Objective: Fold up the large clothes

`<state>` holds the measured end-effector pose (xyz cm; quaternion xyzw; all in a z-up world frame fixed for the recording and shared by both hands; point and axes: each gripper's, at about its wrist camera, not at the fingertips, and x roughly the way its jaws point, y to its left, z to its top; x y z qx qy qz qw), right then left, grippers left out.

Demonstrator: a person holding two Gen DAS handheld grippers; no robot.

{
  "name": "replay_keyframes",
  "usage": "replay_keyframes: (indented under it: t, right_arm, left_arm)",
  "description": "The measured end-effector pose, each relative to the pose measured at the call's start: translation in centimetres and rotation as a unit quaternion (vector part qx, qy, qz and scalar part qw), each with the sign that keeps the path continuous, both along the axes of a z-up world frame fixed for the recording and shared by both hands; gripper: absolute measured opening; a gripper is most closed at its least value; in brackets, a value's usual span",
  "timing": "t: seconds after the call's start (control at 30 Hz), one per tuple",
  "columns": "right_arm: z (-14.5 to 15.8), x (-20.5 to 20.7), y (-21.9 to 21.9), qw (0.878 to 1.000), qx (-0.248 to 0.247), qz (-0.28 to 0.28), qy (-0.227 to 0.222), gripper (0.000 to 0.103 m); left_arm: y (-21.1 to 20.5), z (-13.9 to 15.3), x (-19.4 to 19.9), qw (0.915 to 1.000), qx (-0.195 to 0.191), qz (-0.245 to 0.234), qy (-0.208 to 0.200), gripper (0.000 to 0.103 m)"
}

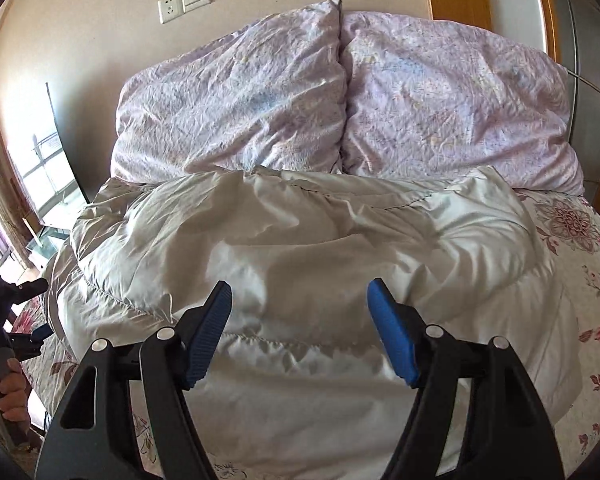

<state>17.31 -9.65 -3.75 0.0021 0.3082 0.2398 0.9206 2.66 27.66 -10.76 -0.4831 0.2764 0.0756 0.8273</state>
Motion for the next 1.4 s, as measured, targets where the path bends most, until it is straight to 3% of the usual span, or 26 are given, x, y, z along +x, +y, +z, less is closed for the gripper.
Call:
replay_keyframes:
  t: [0.23,0.53,0.9,1.07,1.17,1.23,1.4]
  right_arm:
    - [-1.0,1.0,1.7,1.000,-0.009,0.010,0.013,0.063]
    - [-4.3,3.6,4.6,0.996,-0.057,0.021,0.064,0.064]
    - [-5.1,3.6,4.1,0.996,-0.044,0.018,0.071,0.065]
    - [-5.1,3.7,4.1,0.996,-0.046,0.018,0.074,0.065]
    - [-5.1,3.8,4.2,0.996,-0.049,0.021,0.074,0.066]
    - [-5.2,3.8,4.2,0.996,-0.052,0.022,0.075,0.066]
    - [-5.4,3.7,4.3,0.995,-0.059,0.023,0.071,0.066]
  left_arm:
    - [0.4,-0.8,1.1,0.9999,-0.009,0.004,0.008,0.087]
    - [0.3,-1.4,3.2,0.9999,-0.011,0.008,0.007,0.087]
    - [0.5,-1.4,4.6,0.9993,-0.008,0.034,-0.010,0.086]
    - [1.3,-1.9,4.6,0.9976,-0.048,0.037,-0.033,0.075]
    - [1.9,-2.0,4.5,0.9964,-0.063,0.031,-0.047,0.061]
    - [1.8,-1.5,4.4,0.9967,-0.054,0.023,-0.055,0.050]
    - [1.0,0.6,4.5,0.9968,-0.022,0.004,-0.077,0.039]
